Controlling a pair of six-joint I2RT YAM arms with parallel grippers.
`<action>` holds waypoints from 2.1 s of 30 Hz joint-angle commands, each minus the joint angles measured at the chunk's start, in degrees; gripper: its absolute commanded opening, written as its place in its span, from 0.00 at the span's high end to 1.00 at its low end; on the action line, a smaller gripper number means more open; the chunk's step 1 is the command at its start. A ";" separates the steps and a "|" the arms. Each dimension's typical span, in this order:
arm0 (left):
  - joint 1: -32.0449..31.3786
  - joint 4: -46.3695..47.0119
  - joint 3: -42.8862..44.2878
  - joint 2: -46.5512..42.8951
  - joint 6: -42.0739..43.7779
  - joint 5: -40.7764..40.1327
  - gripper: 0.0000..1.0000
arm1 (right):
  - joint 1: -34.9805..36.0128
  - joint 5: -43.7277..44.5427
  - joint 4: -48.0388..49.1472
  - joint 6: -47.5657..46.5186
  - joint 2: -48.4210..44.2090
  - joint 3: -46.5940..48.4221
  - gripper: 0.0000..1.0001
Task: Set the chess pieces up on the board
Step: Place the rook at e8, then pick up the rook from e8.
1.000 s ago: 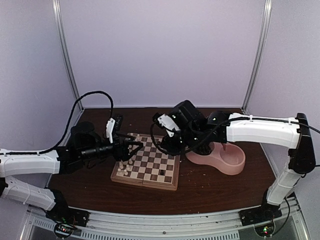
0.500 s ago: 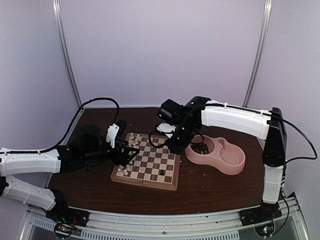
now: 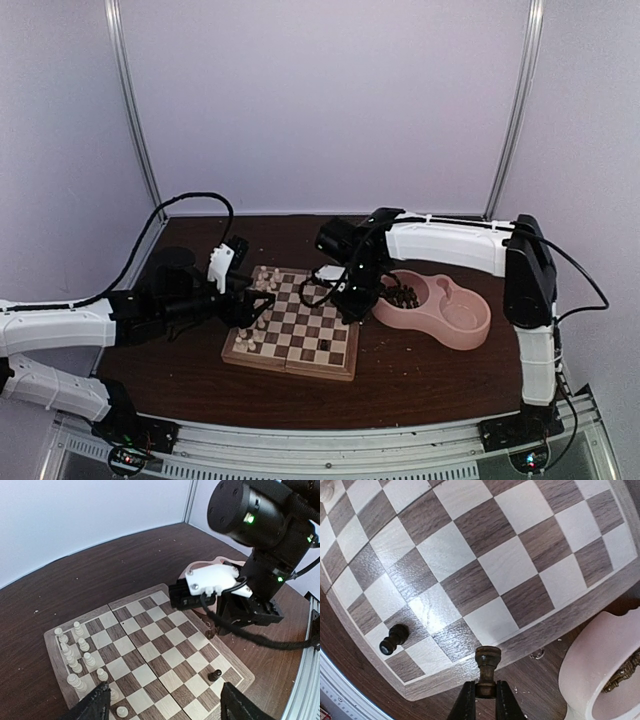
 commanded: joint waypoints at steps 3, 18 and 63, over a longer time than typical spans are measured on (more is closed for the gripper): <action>0.14 2.39 0.36 -0.31 0.63 0.33 0.24 | 0.48 -0.29 0.06 -1.05 2.60 0.11 0.96; 0.21 2.67 0.37 -0.33 0.01 1.21 0.25 | 0.44 -0.65 3.79 -0.65 1.38 -1.77 0.63; 0.13 1.08 -3.55 -8.07 4.22 -9.98 0.24 | 3.57 7.96 57.21 1.18 -17.88 -41.52 0.62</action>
